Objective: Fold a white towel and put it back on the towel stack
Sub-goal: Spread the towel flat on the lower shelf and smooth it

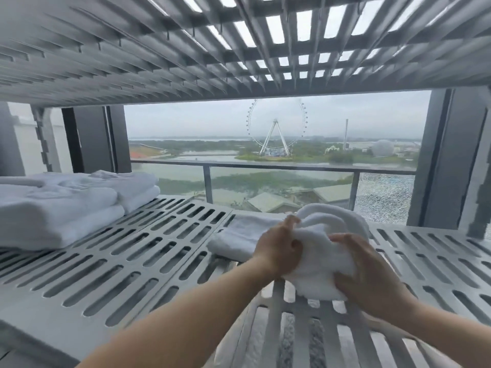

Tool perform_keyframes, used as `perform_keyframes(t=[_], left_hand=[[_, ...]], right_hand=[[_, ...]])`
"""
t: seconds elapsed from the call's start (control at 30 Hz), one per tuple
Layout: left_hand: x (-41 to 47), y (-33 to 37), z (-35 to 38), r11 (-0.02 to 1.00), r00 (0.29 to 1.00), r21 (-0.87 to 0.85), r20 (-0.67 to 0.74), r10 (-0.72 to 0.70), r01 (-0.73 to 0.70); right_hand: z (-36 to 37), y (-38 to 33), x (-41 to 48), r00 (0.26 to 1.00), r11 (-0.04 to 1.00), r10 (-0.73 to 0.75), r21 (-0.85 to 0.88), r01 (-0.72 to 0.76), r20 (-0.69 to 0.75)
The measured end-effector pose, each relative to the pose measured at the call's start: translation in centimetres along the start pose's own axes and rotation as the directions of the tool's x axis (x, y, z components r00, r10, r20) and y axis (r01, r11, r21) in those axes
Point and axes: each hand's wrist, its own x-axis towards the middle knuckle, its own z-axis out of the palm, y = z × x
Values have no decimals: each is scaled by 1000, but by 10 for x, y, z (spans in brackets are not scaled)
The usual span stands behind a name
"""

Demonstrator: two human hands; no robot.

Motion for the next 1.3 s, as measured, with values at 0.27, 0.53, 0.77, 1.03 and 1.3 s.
perform_keyframes(t=[0.27,0.53,0.77,1.03,1.3], left_hand=[[-3,78,54,990,991,45,28,129,-131],[-7,53,52,944,965,217,133,225,-250],[-2,52,17,945,920,190,-243,308,-267],[-3,42,7,978,940,187,-306,150,-95],[-2,31,19,967,991,241,-82,110,-88]], right_hand=[[-61,64,3,975,977,150,-128,-172,-165],[-64,74,-12,991,987,108,-113,-116,-76],[-106,57,20,892,813,-438,-473,340,-110],[-82,51,35,960,953,-282,-118,281,10],[-34,59,-1,983,988,-117,-88,130,145]])
